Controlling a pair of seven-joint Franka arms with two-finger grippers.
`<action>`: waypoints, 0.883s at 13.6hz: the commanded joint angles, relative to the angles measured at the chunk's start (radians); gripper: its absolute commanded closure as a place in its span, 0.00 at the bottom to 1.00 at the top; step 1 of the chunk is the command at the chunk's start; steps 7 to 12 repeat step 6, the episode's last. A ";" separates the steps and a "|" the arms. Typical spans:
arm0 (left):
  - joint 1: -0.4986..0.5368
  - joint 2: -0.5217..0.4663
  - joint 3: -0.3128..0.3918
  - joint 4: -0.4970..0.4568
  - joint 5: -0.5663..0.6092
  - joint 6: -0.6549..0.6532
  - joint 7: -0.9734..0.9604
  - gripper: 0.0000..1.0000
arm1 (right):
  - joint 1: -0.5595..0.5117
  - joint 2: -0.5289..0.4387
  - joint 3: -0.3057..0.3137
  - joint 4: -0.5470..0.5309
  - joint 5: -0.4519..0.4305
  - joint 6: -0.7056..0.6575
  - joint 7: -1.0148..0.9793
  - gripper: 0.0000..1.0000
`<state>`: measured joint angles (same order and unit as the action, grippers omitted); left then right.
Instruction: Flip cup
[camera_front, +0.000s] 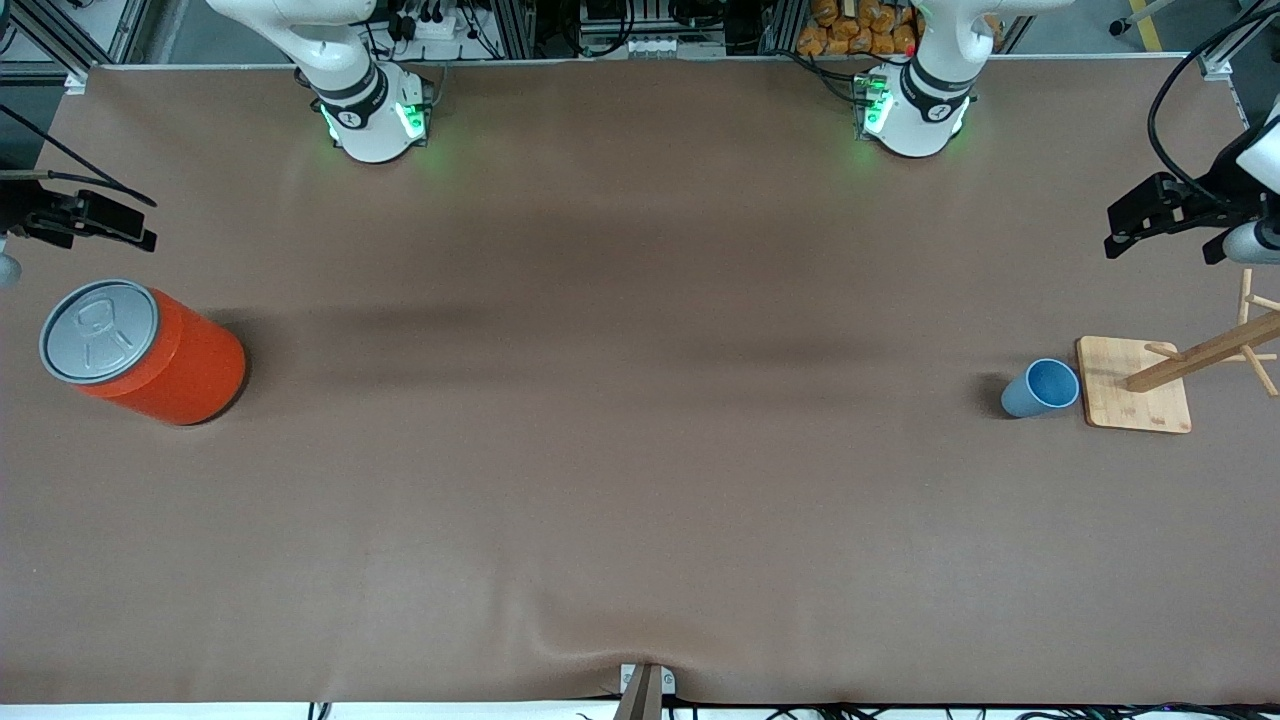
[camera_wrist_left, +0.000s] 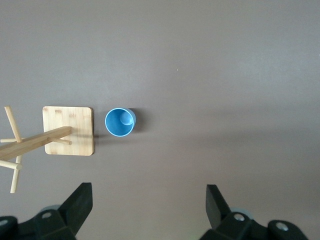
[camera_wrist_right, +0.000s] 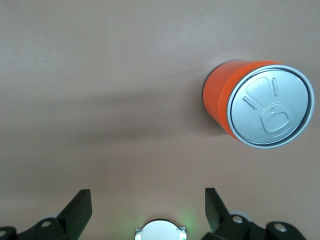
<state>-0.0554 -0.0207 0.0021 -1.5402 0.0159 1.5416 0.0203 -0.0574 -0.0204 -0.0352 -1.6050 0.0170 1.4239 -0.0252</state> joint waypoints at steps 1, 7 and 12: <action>0.002 0.002 0.002 -0.005 -0.008 -0.005 -0.033 0.00 | 0.004 -0.027 -0.002 -0.026 0.011 0.009 0.016 0.00; 0.017 0.008 -0.001 -0.003 -0.016 -0.005 -0.031 0.00 | 0.004 -0.027 -0.002 -0.026 0.011 0.010 0.016 0.00; 0.017 0.008 -0.001 -0.003 -0.016 -0.005 -0.031 0.00 | 0.004 -0.027 -0.002 -0.026 0.011 0.010 0.016 0.00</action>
